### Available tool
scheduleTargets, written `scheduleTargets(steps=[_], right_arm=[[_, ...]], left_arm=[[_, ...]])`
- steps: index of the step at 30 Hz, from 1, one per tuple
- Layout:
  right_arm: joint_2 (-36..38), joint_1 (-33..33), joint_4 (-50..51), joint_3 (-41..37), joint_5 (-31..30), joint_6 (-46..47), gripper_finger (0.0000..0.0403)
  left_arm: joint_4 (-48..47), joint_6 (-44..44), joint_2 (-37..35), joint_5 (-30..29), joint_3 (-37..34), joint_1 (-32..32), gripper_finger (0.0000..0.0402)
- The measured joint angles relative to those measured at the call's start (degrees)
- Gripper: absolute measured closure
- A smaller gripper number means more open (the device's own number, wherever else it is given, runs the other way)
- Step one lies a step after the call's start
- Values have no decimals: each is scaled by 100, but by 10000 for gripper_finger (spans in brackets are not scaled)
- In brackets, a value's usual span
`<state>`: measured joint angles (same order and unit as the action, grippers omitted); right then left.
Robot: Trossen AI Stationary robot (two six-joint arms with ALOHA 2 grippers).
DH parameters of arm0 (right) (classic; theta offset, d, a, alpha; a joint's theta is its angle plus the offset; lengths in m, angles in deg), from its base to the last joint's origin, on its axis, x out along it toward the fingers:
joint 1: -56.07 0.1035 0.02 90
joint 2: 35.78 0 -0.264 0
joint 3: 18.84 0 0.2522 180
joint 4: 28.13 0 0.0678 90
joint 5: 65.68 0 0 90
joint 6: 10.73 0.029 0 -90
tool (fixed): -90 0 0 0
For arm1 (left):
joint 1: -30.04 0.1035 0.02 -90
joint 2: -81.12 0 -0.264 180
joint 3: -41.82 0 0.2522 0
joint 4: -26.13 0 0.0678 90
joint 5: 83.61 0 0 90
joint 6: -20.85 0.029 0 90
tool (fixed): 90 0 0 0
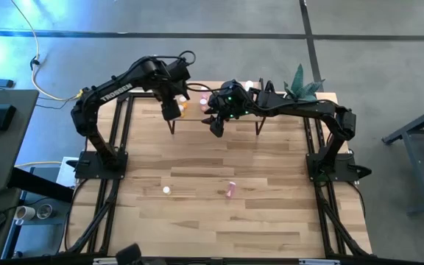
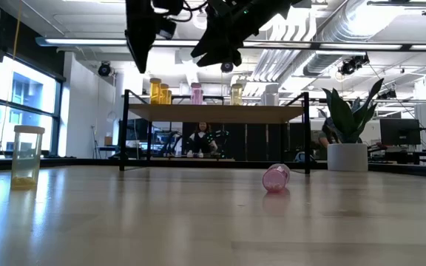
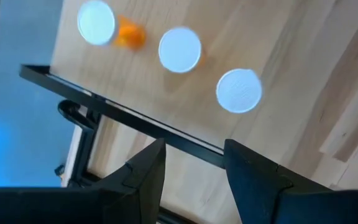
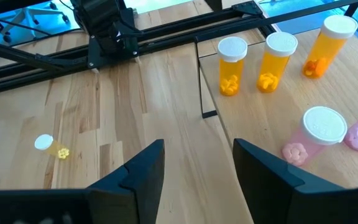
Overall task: Pick and place medicine bottles onto shelf by color
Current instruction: Put the orange pill bottle on the shelf aligned with the other orange pill bottles
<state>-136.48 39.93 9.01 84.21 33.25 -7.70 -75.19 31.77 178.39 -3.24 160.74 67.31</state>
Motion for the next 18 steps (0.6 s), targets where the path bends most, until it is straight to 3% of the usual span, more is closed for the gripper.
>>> scheduleTargets(steps=[7, 18], right_arm=[[0, 0, 12, 0, 0, -3, 222], [0, 0, -7, 0, 0, -46, 222]], left_arm=[[315, -26, 0, 187, -592, 132, 247], [596, -178, 37, 149, -610, 123, 247]])
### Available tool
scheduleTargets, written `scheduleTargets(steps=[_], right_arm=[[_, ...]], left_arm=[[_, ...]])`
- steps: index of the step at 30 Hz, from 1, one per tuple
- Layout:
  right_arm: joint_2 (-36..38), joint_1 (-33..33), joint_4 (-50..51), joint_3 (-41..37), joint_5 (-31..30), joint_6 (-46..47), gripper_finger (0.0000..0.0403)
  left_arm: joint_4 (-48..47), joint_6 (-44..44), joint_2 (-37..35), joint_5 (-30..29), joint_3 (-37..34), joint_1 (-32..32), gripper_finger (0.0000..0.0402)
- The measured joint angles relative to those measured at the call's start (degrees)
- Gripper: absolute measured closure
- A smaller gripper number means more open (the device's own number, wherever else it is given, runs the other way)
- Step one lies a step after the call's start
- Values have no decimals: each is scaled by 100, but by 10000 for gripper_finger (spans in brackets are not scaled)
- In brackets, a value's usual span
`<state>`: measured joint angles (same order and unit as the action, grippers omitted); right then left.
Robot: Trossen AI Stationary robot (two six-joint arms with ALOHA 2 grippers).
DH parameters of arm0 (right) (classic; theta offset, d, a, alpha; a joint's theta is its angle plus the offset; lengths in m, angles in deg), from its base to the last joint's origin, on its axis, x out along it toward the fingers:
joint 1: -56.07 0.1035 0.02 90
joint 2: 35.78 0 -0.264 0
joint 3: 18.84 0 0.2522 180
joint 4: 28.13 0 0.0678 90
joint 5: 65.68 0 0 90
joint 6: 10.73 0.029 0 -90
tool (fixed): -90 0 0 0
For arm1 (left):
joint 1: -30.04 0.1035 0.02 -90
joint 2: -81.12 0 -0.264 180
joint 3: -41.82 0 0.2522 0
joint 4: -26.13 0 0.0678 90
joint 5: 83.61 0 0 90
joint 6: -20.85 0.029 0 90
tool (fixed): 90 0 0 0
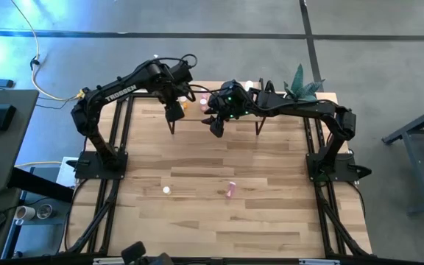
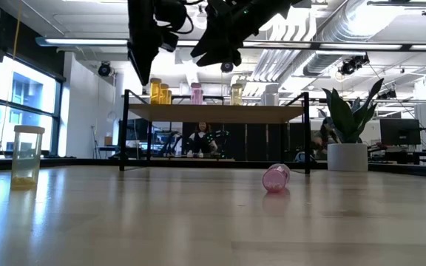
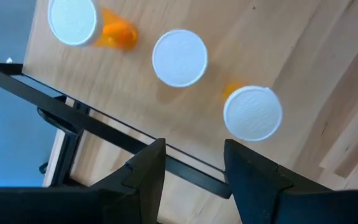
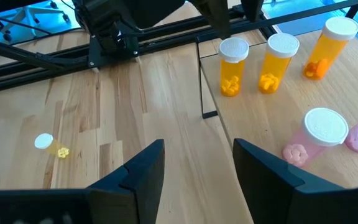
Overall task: Pick and place medicine bottles onto shelf by color
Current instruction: Put the orange pill bottle on the shelf aligned with the other orange pill bottles, then put the pink pill bottle on the shelf aligned with the other pink pill bottles
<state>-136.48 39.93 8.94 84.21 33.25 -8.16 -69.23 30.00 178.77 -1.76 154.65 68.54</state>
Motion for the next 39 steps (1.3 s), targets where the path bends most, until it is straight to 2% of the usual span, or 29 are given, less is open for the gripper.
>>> scheduleTargets(steps=[25, 31, 39], right_arm=[[0, 0, 0, 0, -2, -2, 222], [114, 0, 72, 0, -2, 47, 222], [556, 41, 409, 0, -4, 544, 222]], left_arm=[[101, 51, 22, 157, 0, -2, 247], [48, 49, -258, -143, 0, 15, 247], [-119, -208, -852, -44, 0, 11, 247]])
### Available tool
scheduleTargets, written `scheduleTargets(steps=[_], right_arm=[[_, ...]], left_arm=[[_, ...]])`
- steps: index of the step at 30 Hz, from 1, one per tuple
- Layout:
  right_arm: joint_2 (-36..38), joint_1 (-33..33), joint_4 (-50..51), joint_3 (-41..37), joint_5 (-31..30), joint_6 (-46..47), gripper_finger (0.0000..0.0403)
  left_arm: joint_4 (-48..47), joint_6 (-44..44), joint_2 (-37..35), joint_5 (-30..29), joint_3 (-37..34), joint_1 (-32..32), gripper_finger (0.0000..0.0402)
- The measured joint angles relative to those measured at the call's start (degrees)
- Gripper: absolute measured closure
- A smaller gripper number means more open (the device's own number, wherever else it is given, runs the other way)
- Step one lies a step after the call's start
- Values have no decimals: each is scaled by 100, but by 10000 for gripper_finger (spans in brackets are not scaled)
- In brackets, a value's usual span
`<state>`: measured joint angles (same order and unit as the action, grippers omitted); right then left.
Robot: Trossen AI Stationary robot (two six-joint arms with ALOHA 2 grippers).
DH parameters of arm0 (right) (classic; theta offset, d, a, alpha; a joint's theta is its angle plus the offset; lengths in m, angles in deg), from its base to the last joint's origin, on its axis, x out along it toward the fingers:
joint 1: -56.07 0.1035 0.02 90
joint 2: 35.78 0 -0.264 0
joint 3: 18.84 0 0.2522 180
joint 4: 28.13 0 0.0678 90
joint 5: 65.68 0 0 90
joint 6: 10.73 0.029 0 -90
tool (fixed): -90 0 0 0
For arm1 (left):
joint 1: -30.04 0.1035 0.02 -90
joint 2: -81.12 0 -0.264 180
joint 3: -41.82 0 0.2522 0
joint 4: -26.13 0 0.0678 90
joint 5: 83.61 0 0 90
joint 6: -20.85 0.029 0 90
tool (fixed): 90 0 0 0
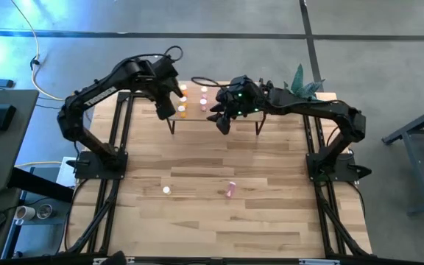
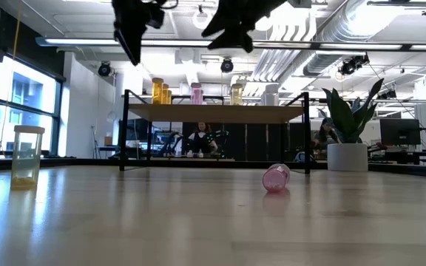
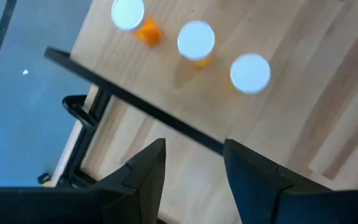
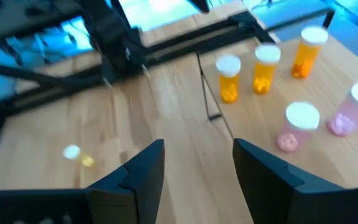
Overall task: Pick and place medicine bottles onto shelf by color
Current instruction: Put the pink pill bottle on the shelf aligned with the other pink pill bottles
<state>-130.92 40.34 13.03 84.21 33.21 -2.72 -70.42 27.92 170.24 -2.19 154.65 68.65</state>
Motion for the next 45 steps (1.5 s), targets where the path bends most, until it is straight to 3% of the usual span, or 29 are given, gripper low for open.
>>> scheduleTargets(steps=[8, 13, 19, 28, 45], right_arm=[[648, 187, 231, 0, 15, 876, 222], [880, 458, 716, 0, 19, 1675, 222], [881, 915, 1194, -3, 0, 2382, 222], [722, 1666, 2289, -22, -991, 4034, 222], [-583, 2877, 2565, -22, -1180, 7737, 222]], left_arm=[[-120, -576, -703, 480, 1, -141, 247], [377, -692, -1240, 928, -142, -527, 247], [1926, -1100, -2260, 1340, -1559, -1039, 247], [3043, -1715, -3300, 1343, -3217, -1738, 247], [4467, -2362, -4686, 1449, -4974, -3182, 247]])
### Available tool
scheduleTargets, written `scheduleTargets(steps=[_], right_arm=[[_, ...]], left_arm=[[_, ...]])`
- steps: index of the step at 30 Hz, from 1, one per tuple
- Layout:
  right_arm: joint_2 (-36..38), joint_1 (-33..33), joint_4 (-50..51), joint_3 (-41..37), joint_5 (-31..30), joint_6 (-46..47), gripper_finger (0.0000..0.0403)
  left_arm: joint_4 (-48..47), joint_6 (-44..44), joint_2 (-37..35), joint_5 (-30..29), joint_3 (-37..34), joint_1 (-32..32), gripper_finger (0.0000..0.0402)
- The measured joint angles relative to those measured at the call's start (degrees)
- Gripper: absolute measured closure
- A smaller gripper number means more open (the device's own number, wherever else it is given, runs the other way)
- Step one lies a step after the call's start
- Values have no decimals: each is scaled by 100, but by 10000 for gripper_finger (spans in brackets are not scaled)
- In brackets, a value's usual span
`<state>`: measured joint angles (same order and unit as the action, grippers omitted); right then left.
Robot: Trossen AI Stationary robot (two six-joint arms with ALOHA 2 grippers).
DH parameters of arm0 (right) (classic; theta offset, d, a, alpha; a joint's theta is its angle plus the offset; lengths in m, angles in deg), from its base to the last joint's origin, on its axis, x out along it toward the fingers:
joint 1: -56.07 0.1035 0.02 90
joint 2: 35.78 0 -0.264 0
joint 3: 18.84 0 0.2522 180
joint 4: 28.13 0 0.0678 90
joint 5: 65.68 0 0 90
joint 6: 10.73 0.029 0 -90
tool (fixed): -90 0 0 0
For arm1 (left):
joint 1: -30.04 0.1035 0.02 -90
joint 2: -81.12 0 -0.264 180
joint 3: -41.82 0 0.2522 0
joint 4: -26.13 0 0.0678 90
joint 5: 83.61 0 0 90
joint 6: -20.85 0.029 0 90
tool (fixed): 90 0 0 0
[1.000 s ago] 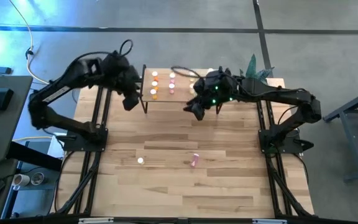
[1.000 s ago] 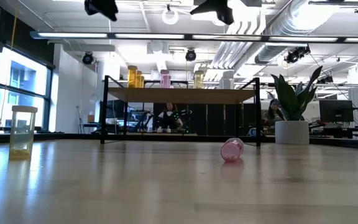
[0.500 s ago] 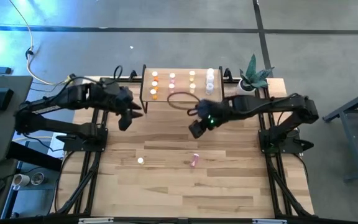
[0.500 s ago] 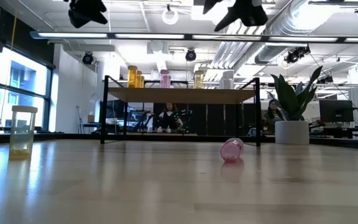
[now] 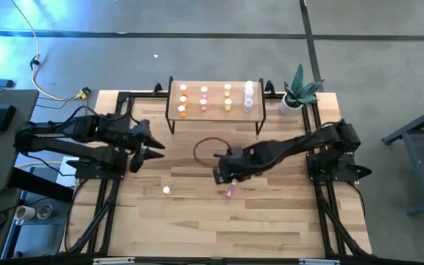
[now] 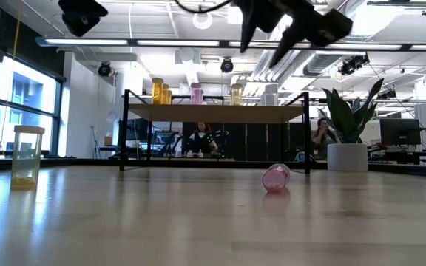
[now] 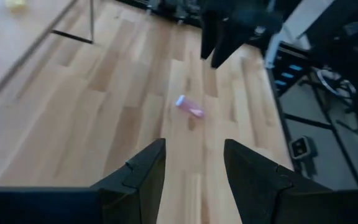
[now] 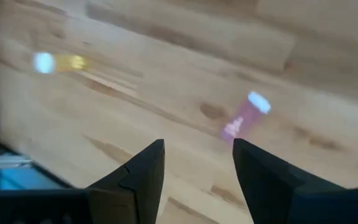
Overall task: Pick and place medicine bottles onto shelf by color
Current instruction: Put the pink pill bottle on the shelf aligned with the other pink pill bottles
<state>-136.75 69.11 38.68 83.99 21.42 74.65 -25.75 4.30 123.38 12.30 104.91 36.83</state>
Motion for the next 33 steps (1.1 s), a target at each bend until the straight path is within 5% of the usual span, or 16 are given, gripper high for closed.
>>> scheduleTargets(steps=[16, 33], right_arm=[[-1411, 476, 3, 0, -317, 1640, 222], [-2097, 433, -81, 0, -257, 1924, 228]], left_arm=[[122, -88, -216, -11, -228, -695, 247], [27, -190, -214, -34, -228, -776, 247]])
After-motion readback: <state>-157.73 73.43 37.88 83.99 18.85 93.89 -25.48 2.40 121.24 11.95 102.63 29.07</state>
